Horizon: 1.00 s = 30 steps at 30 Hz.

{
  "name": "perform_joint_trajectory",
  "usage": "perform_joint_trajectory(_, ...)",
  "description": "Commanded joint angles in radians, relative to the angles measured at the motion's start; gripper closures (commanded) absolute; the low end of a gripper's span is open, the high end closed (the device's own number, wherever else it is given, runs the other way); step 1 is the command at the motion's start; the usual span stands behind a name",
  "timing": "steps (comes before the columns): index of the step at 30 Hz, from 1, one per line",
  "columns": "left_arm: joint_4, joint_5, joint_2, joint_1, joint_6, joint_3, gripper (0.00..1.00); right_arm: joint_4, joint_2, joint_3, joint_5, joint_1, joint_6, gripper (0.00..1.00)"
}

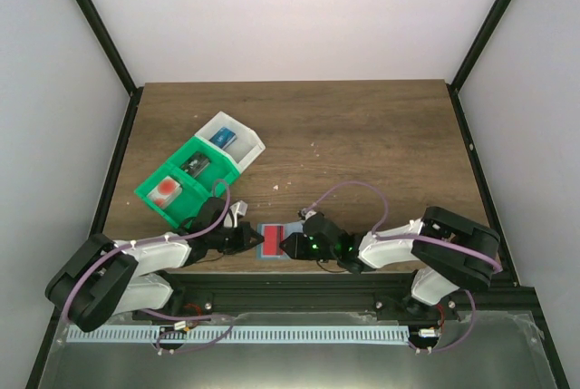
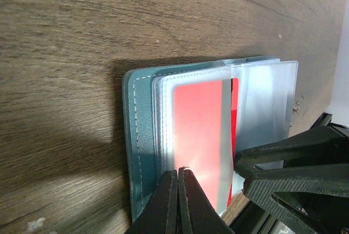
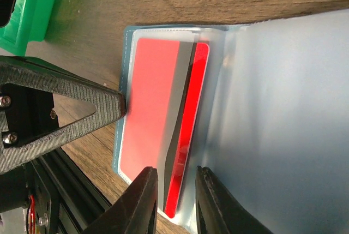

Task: Take the credit cards out of the card holder

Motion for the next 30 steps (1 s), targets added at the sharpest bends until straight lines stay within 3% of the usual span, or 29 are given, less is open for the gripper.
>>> perform_joint_trajectory(1,-0.004,-0.004,0.003,0.004,0.01,-0.016,1.0,0.023,0.004,-0.012,-0.007,-0.015,0.013,0.8)
perform_joint_trajectory(21,0.032,0.021,0.032,0.003,0.008,-0.029,1.0,0.092,0.062,-0.01,-0.021,-0.027,0.053,0.83)
perform_joint_trajectory(30,0.045,0.01,0.038,0.004,0.006,-0.041,1.0,0.126,0.063,-0.029,-0.026,-0.028,0.066,0.91)
